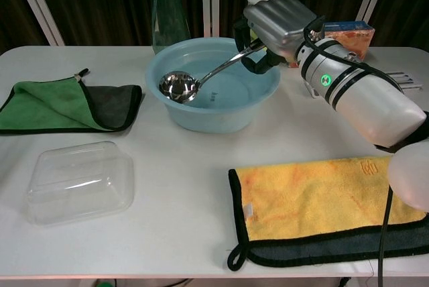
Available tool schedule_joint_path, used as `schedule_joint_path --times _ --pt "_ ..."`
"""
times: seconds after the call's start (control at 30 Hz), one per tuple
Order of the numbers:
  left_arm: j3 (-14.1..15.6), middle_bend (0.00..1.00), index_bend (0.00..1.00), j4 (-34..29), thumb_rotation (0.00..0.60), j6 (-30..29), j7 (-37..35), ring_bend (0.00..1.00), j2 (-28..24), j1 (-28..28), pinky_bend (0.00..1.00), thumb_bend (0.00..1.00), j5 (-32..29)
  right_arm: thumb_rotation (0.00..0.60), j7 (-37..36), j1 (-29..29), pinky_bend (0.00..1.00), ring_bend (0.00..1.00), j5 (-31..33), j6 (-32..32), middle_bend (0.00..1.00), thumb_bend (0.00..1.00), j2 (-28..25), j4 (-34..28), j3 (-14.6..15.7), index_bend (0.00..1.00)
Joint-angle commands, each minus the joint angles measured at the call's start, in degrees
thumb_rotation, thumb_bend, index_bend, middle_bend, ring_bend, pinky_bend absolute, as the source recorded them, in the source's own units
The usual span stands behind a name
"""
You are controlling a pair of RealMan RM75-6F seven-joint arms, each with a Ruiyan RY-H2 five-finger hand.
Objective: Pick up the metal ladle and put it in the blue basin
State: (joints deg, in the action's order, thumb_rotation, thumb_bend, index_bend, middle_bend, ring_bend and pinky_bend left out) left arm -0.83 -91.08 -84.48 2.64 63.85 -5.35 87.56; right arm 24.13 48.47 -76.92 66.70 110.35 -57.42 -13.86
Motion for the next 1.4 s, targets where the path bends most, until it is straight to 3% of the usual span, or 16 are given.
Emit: schedule_joint_path --times 0.03,0.57,0.87,1.03,1.23,1.4 --pt "0.0 0.05 0.12 0.0 0.600 0.0 -0.1 0.04 -0.1 0.0 0.18 0.09 0.1 0.600 -0.5 0.9 0.87 0.73 -3.5 2.4 0.44 0.60 1.1 3.9 1.7 1.00" --pt "0.0 0.05 0.12 0.2 0.600 0.1 -0.1 0.04 0.1 -0.1 0.18 0.09 0.0 0.600 -1.6 0.7 0.87 0.73 -6.4 4.1 0.44 0.61 2.2 13.1 2.5 1.00" --pt "-0.1 0.05 0.12 0.4 0.600 0.2 -0.5 0.04 0.0 -0.1 0.18 0.09 -0.2 0.600 -1.3 -1.2 0.87 0.73 -4.2 1.9 0.44 0.61 3.0 13.1 2.5 1.00" --pt "-0.2 0.05 0.12 0.6 0.600 -0.1 -0.8 0.04 0.2 -0.2 0.18 0.09 0.0 0.600 0.2 -2.3 0.87 0.74 -0.7 -0.1 0.44 0.61 2.5 9.1 0.4 1.00" --pt "-0.1 0.05 0.12 0.8 0.600 0.5 -1.2 0.04 0.1 -0.3 0.18 0.09 -0.2 0.600 6.5 -3.6 0.88 0.74 8.9 -4.1 0.46 0.62 0.1 -1.2 -4.8 1.00" --pt "0.0 0.05 0.12 0.8 0.600 1.2 -2.2 0.04 -0.1 -0.6 0.18 0.09 -0.2 0.600 12.4 -4.1 0.89 0.75 15.9 -6.0 0.47 0.62 -2.2 -8.3 -7.2 1.00"
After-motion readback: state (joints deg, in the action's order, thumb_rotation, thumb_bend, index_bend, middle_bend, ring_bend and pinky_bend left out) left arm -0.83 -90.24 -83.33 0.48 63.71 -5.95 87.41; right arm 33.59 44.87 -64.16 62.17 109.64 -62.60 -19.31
